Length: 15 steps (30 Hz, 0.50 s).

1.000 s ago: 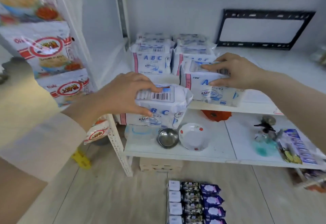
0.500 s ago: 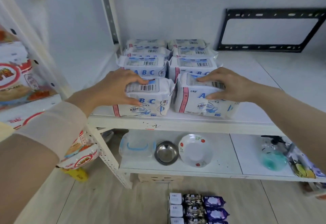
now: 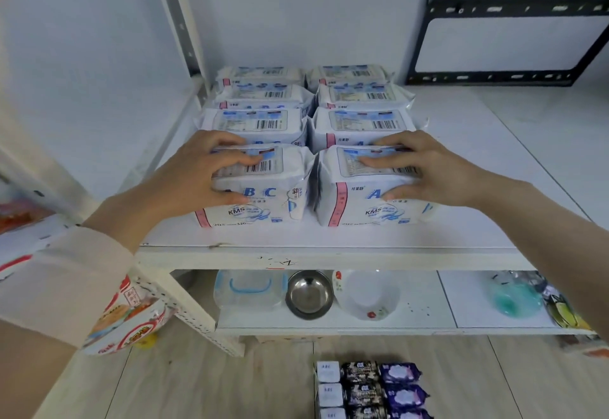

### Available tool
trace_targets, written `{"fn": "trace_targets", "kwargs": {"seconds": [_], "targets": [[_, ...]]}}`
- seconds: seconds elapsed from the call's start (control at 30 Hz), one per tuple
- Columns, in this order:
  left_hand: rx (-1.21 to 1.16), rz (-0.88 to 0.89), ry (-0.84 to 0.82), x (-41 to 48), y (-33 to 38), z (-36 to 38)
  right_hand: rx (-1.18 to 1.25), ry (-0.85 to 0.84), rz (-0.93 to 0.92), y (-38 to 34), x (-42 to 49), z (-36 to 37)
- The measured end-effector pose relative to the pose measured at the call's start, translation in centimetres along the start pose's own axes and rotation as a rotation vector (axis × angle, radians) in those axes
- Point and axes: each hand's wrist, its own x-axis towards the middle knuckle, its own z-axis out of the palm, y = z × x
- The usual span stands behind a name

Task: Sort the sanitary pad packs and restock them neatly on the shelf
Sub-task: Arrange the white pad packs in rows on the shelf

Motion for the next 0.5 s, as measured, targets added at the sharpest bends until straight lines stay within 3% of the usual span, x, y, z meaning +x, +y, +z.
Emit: {"fn": "trace_targets", "kwargs": {"seconds": [0.5], "targets": [[-0.021,0.064,0.019,0.4,-0.3,0.2,-0.081,0.032,0.006,-0.8,0.7,1.0]]}}
